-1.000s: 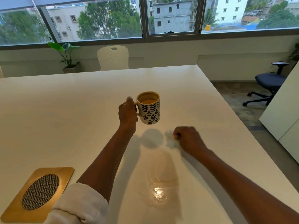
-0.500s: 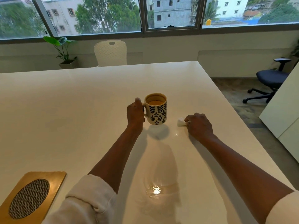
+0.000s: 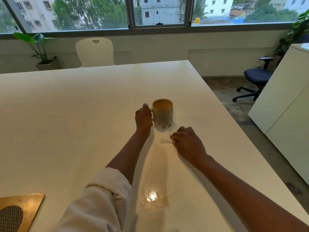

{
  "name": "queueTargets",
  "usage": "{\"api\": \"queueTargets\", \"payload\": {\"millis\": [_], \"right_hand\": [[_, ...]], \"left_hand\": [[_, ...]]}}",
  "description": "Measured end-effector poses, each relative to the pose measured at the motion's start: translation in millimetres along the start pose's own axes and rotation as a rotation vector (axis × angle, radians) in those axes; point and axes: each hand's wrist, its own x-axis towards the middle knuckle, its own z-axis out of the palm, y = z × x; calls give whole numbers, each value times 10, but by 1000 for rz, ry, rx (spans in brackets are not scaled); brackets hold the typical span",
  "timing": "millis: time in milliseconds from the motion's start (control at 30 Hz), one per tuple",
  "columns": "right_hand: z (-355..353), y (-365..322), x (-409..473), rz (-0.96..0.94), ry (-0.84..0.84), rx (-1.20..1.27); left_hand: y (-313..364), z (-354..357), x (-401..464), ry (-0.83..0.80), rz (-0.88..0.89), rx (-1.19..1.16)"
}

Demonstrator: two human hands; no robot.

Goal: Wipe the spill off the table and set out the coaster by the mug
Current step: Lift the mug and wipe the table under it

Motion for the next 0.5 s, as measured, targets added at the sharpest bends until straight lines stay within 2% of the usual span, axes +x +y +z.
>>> {"api": "queueTargets", "payload": {"millis": [200, 500], "right_hand": [[80, -290, -322, -92, -5, 56], [96, -366, -410, -89, -11, 62]], "left_hand": [[-82, 117, 69, -17, 12, 14], [-176, 157, 107, -23, 30, 46]]}}
